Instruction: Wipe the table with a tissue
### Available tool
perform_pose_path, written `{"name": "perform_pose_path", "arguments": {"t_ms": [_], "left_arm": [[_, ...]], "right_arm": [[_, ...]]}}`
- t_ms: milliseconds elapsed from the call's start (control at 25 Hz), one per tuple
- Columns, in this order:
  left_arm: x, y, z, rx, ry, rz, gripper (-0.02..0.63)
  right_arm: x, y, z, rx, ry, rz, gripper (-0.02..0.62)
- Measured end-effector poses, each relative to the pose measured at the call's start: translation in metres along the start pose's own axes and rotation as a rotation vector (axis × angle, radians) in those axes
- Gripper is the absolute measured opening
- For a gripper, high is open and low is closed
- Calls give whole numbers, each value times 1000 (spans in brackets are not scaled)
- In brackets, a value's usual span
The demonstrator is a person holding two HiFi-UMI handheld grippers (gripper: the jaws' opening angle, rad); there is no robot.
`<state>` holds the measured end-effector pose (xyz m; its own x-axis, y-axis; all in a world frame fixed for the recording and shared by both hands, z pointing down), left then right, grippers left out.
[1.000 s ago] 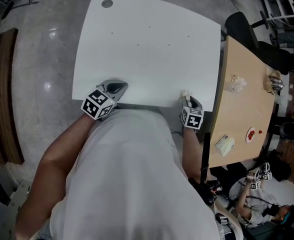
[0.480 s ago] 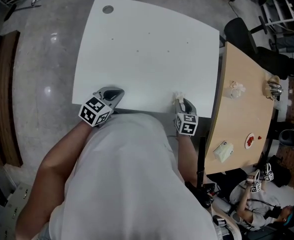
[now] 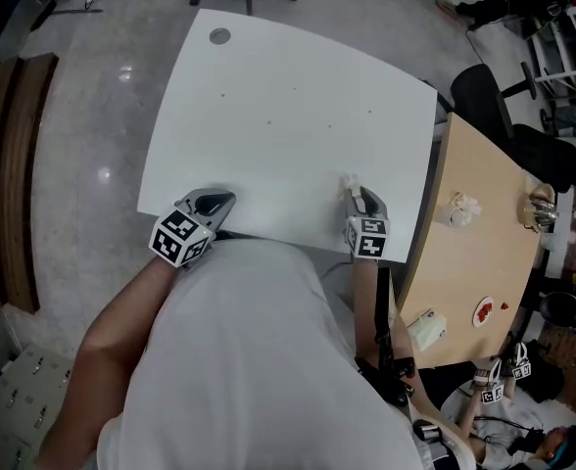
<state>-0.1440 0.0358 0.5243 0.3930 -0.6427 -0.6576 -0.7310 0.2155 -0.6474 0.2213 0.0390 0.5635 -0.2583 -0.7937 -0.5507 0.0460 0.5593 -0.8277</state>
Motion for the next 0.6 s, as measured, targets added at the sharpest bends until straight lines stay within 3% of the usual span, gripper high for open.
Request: {"name": "perform_pose_path", "arguments": {"t_ms": [440, 600], "left_arm": [[17, -17, 18, 67, 56, 18, 5], [20, -17, 23, 83, 76, 18, 6]], "right_arm": [[39, -43, 62, 35, 121, -4, 120], [57, -56, 82, 39, 102, 12, 120]]}}
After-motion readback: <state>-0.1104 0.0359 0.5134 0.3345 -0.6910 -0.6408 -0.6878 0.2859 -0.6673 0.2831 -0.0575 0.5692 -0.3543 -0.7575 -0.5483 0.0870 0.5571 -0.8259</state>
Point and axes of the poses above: the fingertips, and each gripper's own axes: y backward along the fingers, z to its right, x out of its top, the point moved 7 cm from there along y, backward along the fingers, and after that the axes turned 10 degrees about -z, right-handed, at the moved point
